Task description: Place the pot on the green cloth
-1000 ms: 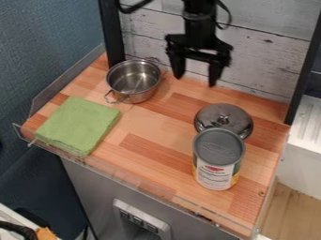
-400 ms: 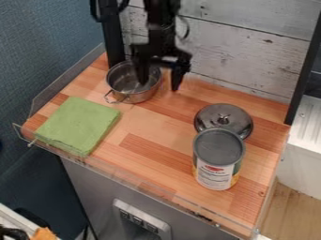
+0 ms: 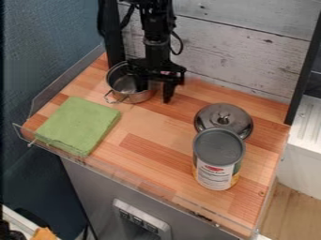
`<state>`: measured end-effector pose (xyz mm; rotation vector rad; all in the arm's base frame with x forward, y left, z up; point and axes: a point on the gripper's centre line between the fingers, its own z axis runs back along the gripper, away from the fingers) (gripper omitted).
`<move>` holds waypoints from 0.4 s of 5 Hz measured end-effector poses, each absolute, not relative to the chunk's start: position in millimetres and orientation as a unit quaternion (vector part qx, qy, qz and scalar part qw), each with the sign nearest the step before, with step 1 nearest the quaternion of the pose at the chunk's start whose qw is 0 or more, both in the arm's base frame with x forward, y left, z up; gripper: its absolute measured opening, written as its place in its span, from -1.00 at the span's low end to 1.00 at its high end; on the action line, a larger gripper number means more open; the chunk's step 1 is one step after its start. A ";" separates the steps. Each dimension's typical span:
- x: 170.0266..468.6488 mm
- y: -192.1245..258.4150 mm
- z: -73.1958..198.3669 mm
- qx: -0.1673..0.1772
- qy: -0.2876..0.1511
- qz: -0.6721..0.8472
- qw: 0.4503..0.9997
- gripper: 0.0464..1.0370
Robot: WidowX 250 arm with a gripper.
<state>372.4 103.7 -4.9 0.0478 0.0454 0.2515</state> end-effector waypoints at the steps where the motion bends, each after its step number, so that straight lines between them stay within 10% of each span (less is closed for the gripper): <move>1: 374.0 102.7 -5.0 0.028 0.016 0.118 0.993 -0.31; 2: 377.6 93.6 4.7 0.036 0.002 0.104 0.994 -0.75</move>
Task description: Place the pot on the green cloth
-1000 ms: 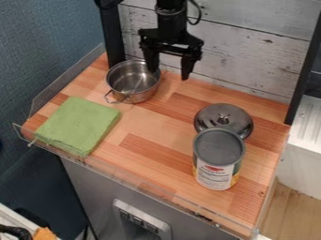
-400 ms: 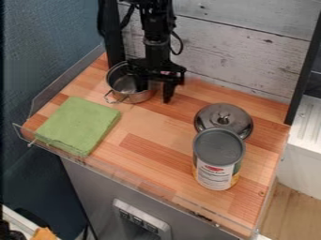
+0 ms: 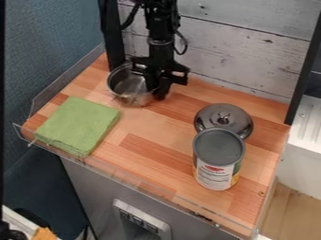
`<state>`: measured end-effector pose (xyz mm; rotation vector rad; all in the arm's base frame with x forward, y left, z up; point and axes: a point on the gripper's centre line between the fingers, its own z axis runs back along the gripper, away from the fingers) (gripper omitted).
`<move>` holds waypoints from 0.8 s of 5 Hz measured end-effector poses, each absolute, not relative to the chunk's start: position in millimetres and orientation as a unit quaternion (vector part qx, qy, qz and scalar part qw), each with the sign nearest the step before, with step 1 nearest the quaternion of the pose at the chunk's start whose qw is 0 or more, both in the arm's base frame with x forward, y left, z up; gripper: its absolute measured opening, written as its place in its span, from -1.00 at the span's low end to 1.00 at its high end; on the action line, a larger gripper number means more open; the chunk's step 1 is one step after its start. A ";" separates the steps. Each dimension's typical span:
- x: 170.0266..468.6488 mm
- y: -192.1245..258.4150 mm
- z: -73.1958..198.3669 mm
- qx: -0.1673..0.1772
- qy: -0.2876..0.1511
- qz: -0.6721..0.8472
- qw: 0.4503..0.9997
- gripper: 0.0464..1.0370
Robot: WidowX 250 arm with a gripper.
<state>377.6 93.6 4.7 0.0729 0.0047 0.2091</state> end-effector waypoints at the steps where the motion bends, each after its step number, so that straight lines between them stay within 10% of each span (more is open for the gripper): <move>1: 377.3 90.6 19.1 0.044 -0.015 0.093 0.995 -0.93; 4: 323.0 95.1 61.6 0.067 -0.030 0.147 0.986 -0.94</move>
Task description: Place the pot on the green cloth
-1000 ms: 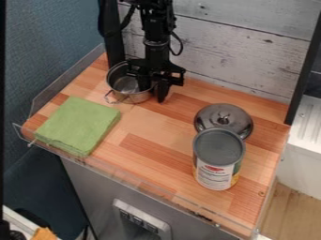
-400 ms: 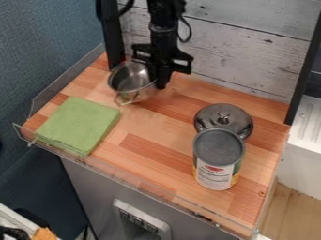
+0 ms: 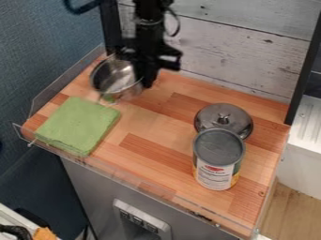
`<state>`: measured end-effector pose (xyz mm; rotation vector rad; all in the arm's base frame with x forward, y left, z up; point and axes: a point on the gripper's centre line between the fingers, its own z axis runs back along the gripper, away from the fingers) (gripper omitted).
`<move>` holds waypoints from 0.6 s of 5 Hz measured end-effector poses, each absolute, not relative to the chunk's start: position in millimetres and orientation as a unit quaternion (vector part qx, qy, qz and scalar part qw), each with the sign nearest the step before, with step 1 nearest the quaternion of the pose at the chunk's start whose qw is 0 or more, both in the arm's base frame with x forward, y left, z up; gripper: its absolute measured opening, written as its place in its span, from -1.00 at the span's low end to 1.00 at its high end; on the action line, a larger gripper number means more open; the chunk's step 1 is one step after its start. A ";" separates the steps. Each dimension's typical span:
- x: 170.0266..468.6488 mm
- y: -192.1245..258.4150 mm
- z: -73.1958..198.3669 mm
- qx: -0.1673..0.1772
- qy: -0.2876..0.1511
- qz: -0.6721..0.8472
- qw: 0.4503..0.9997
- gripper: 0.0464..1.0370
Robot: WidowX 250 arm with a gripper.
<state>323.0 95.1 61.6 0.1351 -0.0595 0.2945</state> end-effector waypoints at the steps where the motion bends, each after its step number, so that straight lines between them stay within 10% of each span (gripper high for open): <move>1: 289.0 102.9 62.0 0.067 -0.018 0.200 0.977 -0.94; 3: 265.4 118.3 42.5 0.059 -0.003 0.258 0.964 -0.94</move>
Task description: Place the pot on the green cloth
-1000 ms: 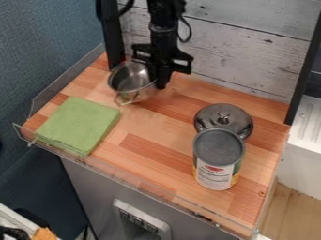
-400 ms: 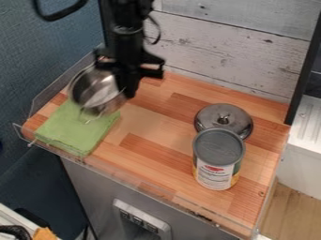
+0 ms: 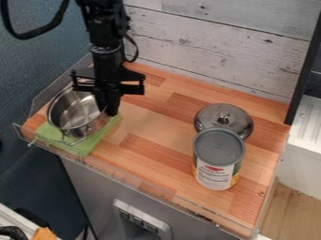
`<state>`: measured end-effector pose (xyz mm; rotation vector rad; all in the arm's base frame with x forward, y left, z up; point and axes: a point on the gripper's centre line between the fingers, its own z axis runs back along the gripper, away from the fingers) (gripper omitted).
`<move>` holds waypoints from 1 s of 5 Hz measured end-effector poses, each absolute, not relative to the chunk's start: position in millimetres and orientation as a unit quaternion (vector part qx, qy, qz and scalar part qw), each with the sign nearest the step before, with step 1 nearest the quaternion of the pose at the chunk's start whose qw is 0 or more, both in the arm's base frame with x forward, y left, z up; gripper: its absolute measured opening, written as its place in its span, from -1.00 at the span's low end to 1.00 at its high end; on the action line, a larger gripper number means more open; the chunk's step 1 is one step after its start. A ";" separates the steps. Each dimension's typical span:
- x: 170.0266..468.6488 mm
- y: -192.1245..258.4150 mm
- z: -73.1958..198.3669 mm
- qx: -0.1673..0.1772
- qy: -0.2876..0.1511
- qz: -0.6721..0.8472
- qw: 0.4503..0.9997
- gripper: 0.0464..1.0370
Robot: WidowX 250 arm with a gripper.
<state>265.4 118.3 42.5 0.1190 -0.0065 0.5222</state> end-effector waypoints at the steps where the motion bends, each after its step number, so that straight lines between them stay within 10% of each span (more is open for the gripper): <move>1: 264.9 124.9 30.9 0.056 0.009 0.276 0.960 -0.94; 4: 265.3 144.7 21.3 0.071 0.029 0.305 0.949 -0.90; 5: 265.9 148.2 15.5 0.065 0.041 0.308 0.948 -0.57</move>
